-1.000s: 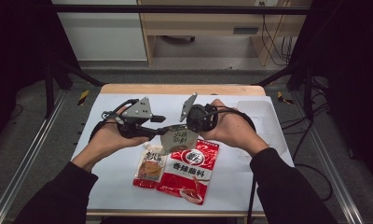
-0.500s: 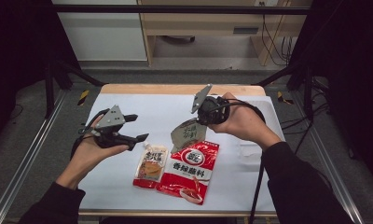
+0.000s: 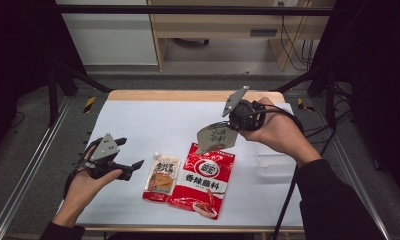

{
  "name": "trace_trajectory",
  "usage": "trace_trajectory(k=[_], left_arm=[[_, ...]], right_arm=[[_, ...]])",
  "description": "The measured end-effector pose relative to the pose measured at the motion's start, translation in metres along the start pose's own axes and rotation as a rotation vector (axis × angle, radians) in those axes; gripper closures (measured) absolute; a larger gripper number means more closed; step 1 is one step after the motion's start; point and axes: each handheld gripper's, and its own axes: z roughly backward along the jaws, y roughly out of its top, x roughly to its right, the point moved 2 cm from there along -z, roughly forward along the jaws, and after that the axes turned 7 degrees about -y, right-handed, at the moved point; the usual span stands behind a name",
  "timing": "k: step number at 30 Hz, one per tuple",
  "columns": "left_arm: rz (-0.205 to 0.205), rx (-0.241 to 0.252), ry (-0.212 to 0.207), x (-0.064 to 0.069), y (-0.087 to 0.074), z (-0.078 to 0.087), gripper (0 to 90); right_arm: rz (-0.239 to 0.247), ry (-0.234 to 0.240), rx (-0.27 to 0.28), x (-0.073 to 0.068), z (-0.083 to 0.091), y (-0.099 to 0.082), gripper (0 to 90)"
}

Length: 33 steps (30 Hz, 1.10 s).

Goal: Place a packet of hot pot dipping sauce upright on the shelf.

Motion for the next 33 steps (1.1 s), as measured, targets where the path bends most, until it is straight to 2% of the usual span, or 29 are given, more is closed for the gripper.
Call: trace_trajectory(k=[4,6,9,13,16,23,28,33], left_arm=[[0.015,-0.035,0.04,-0.008,-0.013,0.0,7.1],[0.041,-0.015,0.056,-0.012,-0.019,0.004,7.1],[0.118,0.036,0.04,-0.017,-0.029,0.013,7.1],[0.191,0.06,0.067,-0.022,-0.045,0.022,7.2],[0.19,0.027,0.093,-0.022,-0.055,0.023,7.2],[0.21,0.015,0.096,-0.024,-0.064,0.018,7.4],[0.204,-0.013,0.101,-0.025,-0.07,0.016,7.5],[0.205,-0.017,0.111,-0.027,-0.073,0.015,7.5]], right_arm=[[-0.021,-0.018,0.008,0.003,0.013,-0.008,90.0],[-0.035,-0.026,0.009,0.005,0.02,-0.012,90.0],[-0.048,-0.036,0.008,0.007,0.028,-0.02,90.0],[-0.064,-0.052,0.006,0.009,0.037,-0.027,90.0],[-0.071,-0.058,0.007,0.01,0.043,-0.031,90.0],[-0.078,-0.061,-0.006,0.012,0.052,-0.041,90.0],[-0.087,-0.062,-0.033,0.014,0.052,-0.056,90.0],[-0.101,-0.066,-0.052,0.014,0.056,-0.073,90.0]])
